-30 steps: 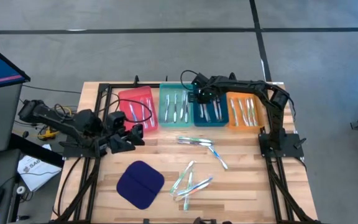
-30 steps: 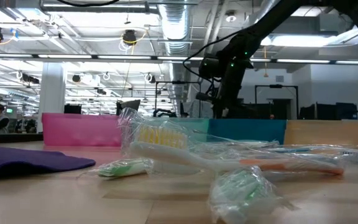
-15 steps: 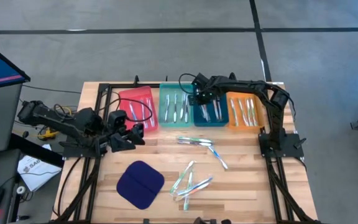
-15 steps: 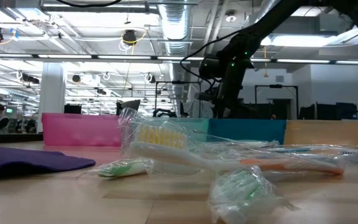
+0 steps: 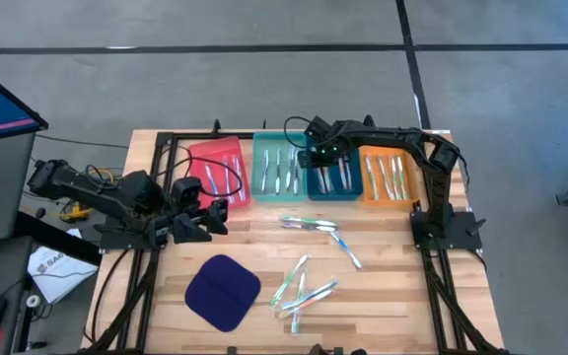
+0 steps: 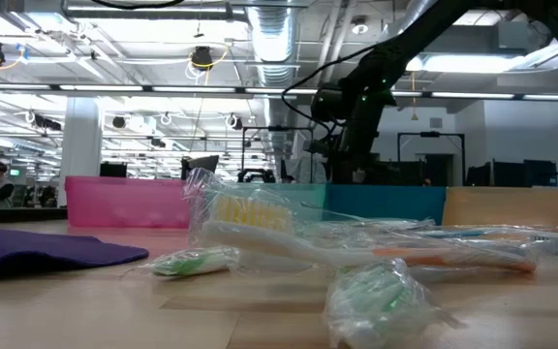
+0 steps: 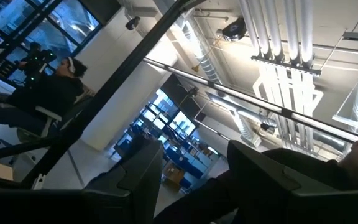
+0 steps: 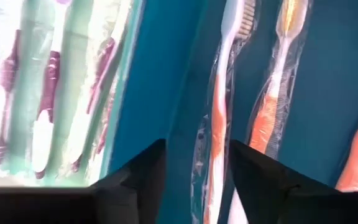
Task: Pick & Place Toothbrushes
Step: Put the blue toothbrush into the red bin
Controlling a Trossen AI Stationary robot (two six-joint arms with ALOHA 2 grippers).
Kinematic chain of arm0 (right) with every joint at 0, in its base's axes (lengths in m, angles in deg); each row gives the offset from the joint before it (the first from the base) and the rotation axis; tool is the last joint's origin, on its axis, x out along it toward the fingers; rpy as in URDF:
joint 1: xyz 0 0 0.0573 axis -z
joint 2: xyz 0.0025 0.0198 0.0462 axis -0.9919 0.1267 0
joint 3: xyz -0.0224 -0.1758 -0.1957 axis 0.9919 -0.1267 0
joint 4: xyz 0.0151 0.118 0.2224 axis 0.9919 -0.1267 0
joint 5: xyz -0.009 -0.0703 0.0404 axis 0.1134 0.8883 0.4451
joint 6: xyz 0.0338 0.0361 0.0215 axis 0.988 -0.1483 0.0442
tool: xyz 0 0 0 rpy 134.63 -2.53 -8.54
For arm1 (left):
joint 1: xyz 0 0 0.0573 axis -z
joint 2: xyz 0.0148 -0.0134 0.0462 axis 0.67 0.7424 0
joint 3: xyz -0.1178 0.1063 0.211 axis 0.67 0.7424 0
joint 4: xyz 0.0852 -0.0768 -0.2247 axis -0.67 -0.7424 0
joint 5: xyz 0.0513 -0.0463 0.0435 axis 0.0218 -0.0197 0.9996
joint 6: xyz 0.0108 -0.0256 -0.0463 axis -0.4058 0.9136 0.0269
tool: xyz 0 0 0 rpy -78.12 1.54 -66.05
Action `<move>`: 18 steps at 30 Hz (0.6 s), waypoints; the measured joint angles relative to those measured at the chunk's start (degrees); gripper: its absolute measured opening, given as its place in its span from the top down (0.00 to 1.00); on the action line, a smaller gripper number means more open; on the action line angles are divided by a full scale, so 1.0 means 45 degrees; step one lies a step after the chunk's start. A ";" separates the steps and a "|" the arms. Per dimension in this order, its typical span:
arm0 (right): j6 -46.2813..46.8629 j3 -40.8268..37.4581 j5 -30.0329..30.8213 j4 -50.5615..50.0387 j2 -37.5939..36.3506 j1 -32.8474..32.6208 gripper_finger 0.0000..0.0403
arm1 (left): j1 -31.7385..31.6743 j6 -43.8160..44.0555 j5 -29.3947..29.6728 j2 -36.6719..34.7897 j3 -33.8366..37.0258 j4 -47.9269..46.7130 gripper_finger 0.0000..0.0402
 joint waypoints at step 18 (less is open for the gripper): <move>-0.3771 0.1501 -0.0266 0.0664 -0.3140 -0.0375 0.51 | 0.0000 0.0233 -0.0237 0.0000 0.0000 0.0018 0.56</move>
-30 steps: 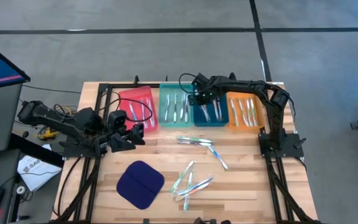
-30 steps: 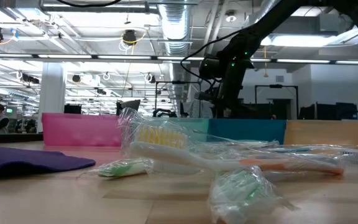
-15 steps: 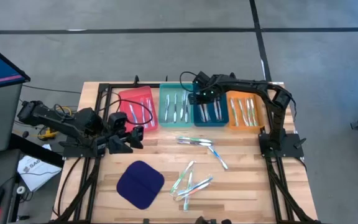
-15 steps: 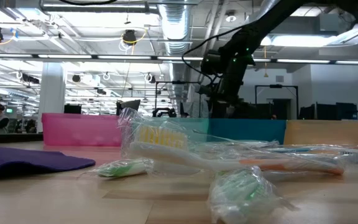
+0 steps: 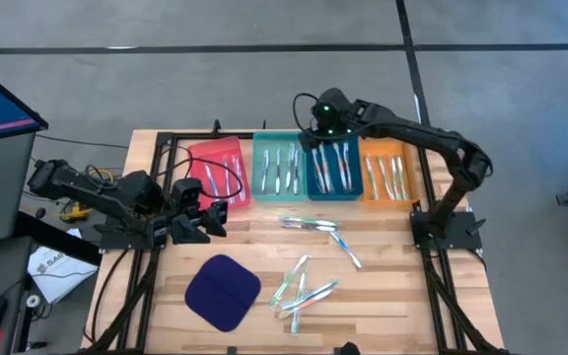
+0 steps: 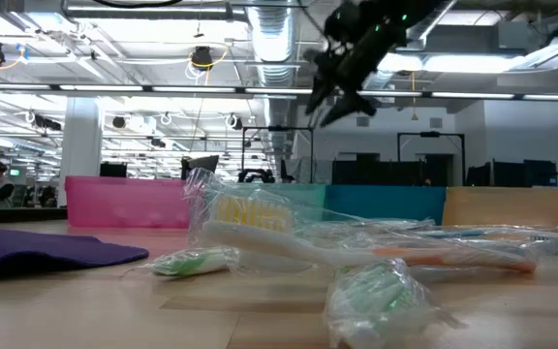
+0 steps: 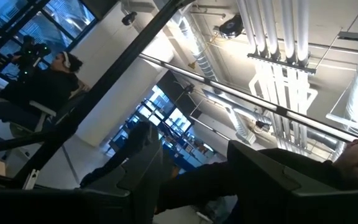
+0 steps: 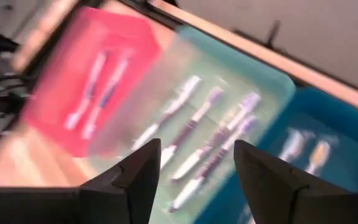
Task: Pick & Place Toothbrushes
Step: Put the blue toothbrush into the red bin
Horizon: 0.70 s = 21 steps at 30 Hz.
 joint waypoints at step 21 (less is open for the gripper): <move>0.0493 0.0000 -0.0231 0.0338 -0.2187 -0.3149 0.53 | 0.0015 -0.0194 -0.0522 0.0000 0.0000 -0.0013 0.56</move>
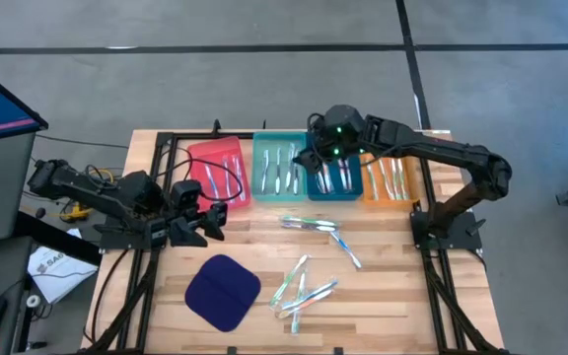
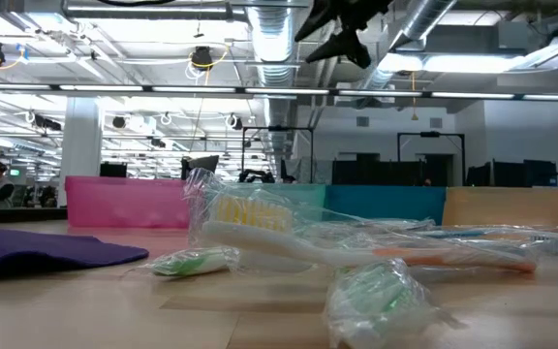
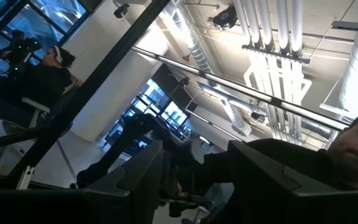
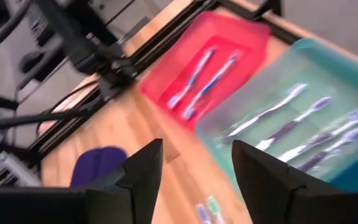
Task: Pick & Place Toothbrushes
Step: Put the blue toothbrush into the red bin
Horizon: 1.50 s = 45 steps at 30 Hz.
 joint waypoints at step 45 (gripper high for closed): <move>-0.2229 -0.0053 -0.0336 -0.4598 0.3492 -0.6126 0.59 | 0.0000 0.0009 0.0032 0.0000 0.0000 -0.2022 0.56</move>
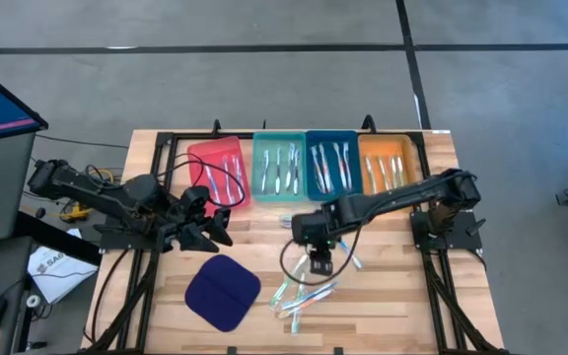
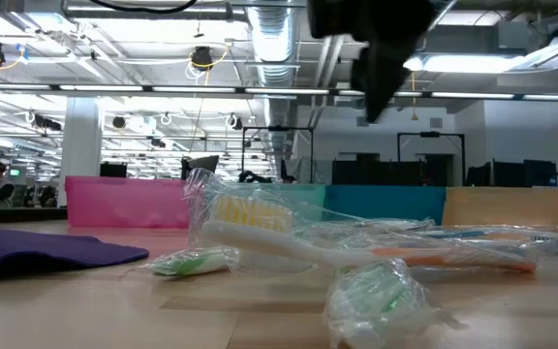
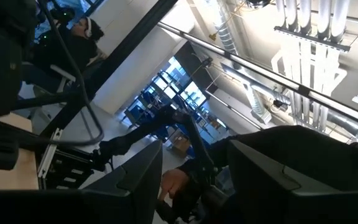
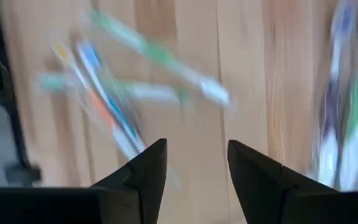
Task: Pick & Place Toothbrushes
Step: Put the blue toothbrush into the red bin
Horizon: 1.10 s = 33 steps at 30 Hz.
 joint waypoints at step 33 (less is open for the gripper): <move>1.1100 -0.6628 0.1662 0.2267 -0.6250 0.0263 0.67 | -0.0170 -0.0772 0.0757 0.0309 -0.0005 -0.0122 0.56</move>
